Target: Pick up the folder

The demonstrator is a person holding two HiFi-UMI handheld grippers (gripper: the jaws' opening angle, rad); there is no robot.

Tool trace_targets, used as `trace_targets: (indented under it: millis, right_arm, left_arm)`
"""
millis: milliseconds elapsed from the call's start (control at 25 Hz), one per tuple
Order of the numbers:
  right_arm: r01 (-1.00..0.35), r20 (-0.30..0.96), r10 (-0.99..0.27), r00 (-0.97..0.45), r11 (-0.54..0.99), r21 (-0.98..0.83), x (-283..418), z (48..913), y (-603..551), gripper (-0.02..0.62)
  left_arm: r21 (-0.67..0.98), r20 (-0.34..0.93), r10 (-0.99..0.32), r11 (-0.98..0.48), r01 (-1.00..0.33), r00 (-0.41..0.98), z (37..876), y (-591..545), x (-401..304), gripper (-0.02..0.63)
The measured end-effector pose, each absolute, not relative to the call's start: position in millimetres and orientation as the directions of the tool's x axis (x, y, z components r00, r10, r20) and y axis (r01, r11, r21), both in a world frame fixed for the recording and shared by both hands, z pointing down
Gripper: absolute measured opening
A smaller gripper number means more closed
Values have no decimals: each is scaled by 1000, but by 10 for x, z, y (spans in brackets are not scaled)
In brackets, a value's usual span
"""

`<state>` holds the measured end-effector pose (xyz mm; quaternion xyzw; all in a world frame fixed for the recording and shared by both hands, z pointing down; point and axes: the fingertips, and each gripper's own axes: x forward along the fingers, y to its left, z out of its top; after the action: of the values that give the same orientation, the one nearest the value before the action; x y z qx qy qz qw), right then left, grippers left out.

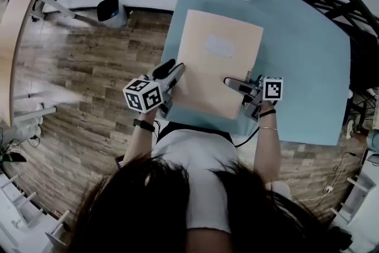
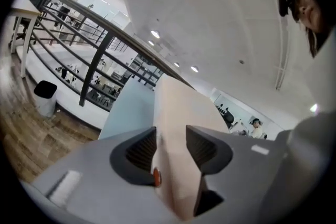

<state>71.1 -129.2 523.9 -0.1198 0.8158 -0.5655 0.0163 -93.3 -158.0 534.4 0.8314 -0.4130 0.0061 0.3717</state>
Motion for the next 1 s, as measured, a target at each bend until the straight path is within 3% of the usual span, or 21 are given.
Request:
trace_targets:
  millis: [320,680,1000]
  right_arm:
    - [-273,108,-341,-934,484,-831,931,4722,-1347,290]
    - [-508,142,-572,-808,554,-659,1448,4188,-1378,290]
    - [-732,194,-729,-656,552,-400,1640,3830,-1403,290]
  left_arm:
    - [496,245,-695,-510,-703,676,4762,-1734,-737,221]
    - [364,200,-706,-590,-721,679,4285,-1828,-503,221]
    - [262,156,-724,-626,-735,672,3921,-1850,-407,205]
